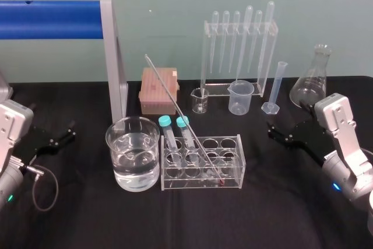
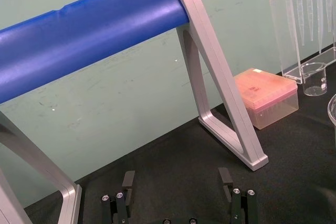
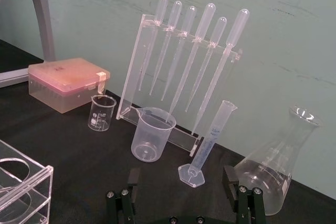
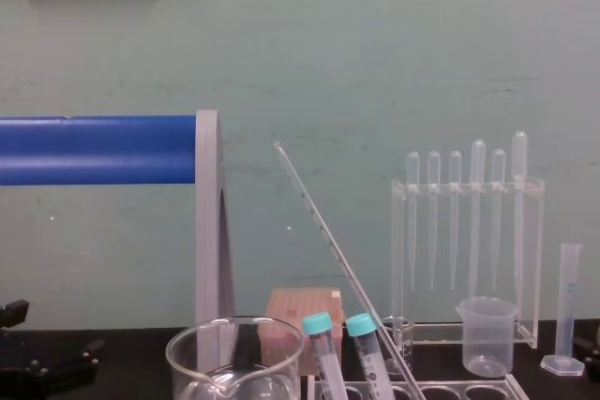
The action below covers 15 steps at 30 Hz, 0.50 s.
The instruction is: Hold the thermometer with one hand and immerse one end into the beaker, then reinsert it into the test tube rack.
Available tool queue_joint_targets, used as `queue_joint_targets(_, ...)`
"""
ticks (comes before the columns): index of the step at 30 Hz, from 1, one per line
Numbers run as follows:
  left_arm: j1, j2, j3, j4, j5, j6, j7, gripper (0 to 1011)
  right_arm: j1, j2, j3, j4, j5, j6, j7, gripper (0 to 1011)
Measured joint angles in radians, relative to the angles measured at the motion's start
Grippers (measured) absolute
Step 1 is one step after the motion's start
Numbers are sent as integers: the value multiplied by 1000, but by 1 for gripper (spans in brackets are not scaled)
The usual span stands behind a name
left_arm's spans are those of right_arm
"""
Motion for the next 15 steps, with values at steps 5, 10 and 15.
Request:
queue_joint_targets(5,0,0,0,0,0,0,0,1008,0,0,0,0,0,0,0,1003)
queue_joint_targets(10,0,0,0,0,0,0,0,1008,0,0,0,0,0,0,0,1003)
queue_joint_targets(15,0,0,0,0,0,0,0,1008,0,0,0,0,0,0,0,1003)
